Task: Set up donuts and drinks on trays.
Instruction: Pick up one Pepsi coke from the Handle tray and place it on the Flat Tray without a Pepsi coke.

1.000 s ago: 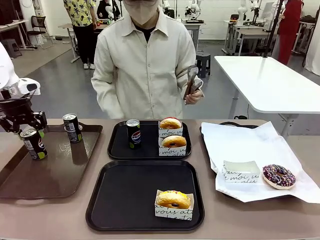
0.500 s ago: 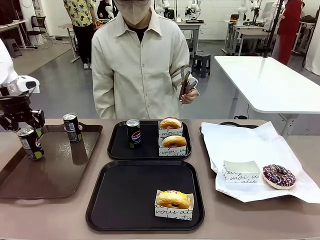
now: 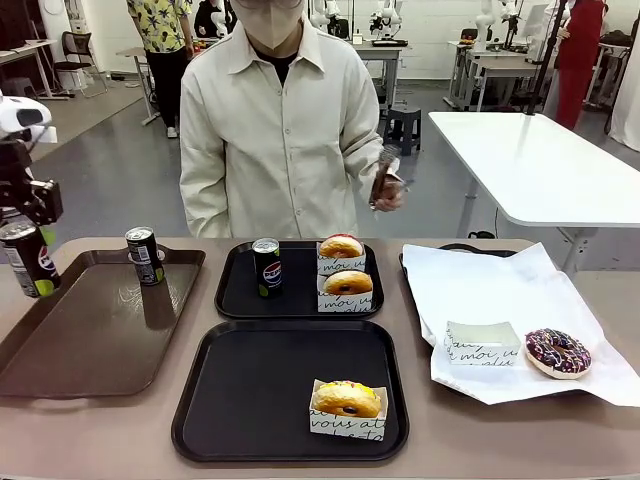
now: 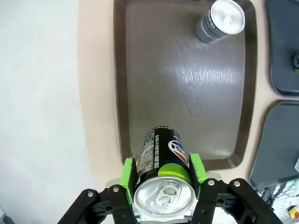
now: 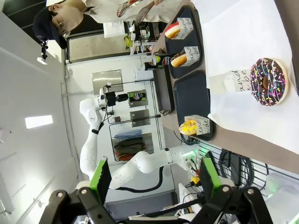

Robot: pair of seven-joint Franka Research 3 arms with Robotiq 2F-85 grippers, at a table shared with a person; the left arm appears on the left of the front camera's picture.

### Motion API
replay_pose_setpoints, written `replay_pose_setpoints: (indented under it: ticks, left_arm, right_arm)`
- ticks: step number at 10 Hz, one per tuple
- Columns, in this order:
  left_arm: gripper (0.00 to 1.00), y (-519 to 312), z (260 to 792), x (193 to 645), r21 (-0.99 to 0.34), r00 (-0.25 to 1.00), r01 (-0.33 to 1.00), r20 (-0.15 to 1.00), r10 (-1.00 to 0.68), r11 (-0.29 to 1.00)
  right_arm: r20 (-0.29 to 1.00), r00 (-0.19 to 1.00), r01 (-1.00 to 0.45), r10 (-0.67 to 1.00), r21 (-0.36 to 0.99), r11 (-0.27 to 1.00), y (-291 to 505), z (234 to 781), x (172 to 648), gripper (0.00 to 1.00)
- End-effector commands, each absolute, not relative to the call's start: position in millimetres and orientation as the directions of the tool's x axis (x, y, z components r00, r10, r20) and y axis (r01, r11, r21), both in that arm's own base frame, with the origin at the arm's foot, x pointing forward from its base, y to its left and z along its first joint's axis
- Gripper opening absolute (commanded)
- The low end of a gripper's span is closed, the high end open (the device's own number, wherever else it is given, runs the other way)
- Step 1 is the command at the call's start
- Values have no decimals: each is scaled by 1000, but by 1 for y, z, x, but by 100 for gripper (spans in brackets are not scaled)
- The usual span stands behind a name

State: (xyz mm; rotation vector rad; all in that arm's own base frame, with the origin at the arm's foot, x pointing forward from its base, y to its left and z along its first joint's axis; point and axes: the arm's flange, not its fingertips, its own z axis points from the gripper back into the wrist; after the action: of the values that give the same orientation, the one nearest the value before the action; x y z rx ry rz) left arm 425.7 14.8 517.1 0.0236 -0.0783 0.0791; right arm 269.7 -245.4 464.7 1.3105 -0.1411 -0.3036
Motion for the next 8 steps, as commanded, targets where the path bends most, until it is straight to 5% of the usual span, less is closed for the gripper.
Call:
replay_pose_setpoints:
  ticks: [1, 5, 6, 8]
  left_arm:
    - [46, 38, 512, 411, 70, 993, -84, 86, 78, 994]
    - [46, 15, 517, 426, 20, 994, -80, 79, 78, 997]
    - [57, 18, 514, 419, 33, 995, -79, 65, 77, 996]
    - [57, -30, 516, 422, -34, 960, 102, 265, -89, 994]
  right_arm:
    - [-55, 952, 122, -302, 971, 208, -245, 465, 270, 100]
    - [-55, 952, 122, -302, 971, 208, -245, 465, 270, 100]
    - [-55, 952, 122, -302, 971, 208, -245, 465, 270, 100]
    - [-55, 952, 122, -302, 971, 208, -245, 465, 270, 100]
